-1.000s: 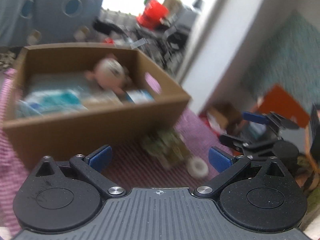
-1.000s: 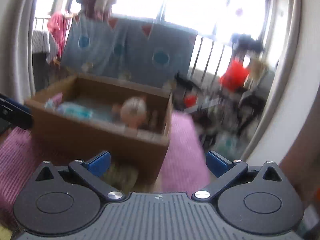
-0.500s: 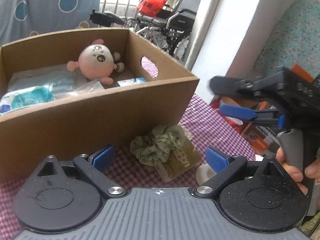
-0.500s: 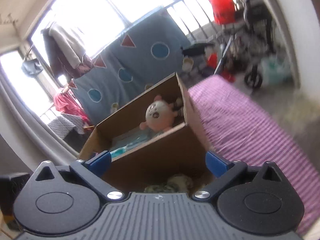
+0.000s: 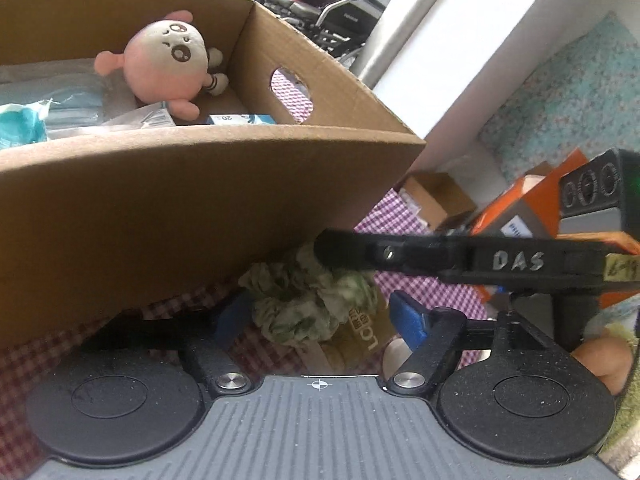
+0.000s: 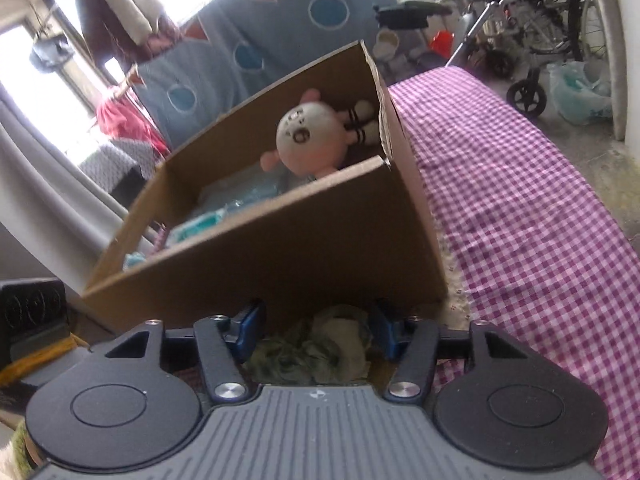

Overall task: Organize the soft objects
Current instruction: 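Close the right gripper on the green scrunchie and lift it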

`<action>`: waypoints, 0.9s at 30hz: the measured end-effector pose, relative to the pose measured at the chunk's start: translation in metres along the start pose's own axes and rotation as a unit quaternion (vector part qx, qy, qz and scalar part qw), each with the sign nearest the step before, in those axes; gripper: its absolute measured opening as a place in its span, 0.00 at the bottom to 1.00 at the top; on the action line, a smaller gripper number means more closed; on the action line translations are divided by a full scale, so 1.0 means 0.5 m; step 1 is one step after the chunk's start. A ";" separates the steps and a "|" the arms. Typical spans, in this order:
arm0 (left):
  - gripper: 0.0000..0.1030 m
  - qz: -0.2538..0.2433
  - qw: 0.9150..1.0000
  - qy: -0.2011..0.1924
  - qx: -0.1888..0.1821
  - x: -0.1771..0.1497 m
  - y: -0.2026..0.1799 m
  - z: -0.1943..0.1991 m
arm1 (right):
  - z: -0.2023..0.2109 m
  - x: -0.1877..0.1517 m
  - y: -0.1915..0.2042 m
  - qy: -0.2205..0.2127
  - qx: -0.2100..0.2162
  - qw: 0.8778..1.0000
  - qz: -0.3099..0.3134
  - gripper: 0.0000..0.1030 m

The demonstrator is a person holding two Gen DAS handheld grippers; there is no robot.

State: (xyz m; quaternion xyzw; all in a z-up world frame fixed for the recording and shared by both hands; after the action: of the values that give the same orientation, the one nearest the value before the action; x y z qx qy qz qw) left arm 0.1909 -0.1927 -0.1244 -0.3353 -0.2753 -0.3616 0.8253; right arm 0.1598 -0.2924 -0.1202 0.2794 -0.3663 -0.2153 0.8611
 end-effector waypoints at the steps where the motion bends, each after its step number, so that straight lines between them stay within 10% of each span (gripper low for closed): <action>1: 0.70 0.002 1.000 -0.004 -0.005 0.001 0.003 0.000 | -0.004 0.000 -0.001 0.006 -0.002 1.000 0.003 0.46; 16: 0.22 -0.011 0.998 -0.045 -0.047 -0.003 0.003 0.019 | -0.017 -0.002 0.022 0.046 -0.020 0.997 0.063 0.13; 27: 0.15 -0.058 0.994 -0.089 -0.017 0.011 -0.053 0.098 | 0.030 -0.006 0.051 0.021 0.006 0.998 0.064 0.10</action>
State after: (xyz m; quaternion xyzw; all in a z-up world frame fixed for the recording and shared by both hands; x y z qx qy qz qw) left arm 0.1629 -0.1715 -0.0806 -0.3632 -0.3608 -0.3820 0.7694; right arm 0.1509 -0.2763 -0.0965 0.2651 -0.3661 -0.1518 0.8790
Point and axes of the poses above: each gripper's, at about its wrist camera, not at the fingertips, and z roughly against the way its jaws point, y to its left, x to its top, the point moved 6 cm from there along -z, roughly the way its jaws point, and after that the axes turned 11 degrees about -z, right-handed, at the moved point
